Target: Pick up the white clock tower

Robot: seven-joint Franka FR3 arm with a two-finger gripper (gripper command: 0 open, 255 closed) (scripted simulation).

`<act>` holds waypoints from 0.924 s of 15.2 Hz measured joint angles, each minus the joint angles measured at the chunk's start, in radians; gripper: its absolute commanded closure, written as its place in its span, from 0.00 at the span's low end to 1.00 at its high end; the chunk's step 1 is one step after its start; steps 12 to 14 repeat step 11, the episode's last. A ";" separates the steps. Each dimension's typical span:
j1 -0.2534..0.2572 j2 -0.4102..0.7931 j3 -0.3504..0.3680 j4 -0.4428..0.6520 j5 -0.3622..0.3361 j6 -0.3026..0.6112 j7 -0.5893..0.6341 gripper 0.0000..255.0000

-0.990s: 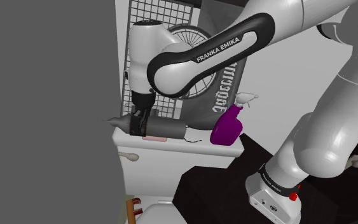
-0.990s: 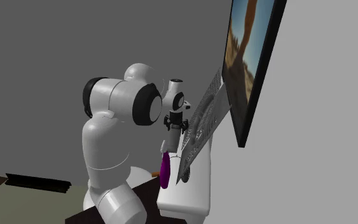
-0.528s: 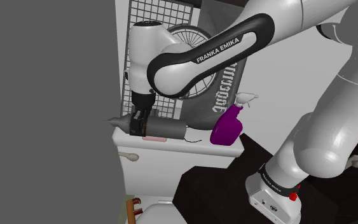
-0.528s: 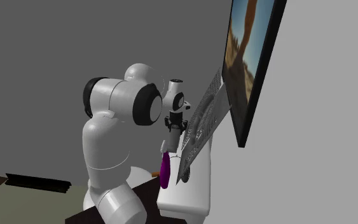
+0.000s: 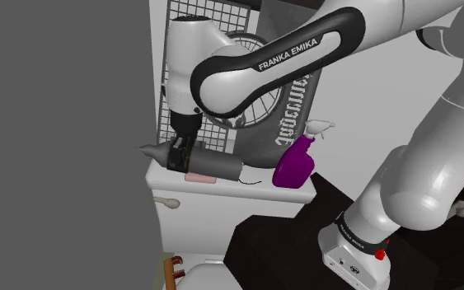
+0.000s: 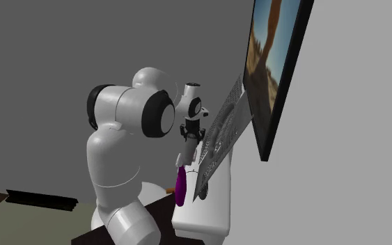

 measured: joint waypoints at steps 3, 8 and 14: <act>-0.002 -0.018 0.000 0.023 0.010 -0.040 -0.007 1.00; -0.004 -0.053 0.000 0.054 0.027 -0.102 -0.018 1.00; -0.006 -0.068 -0.001 0.077 0.035 -0.139 -0.025 1.00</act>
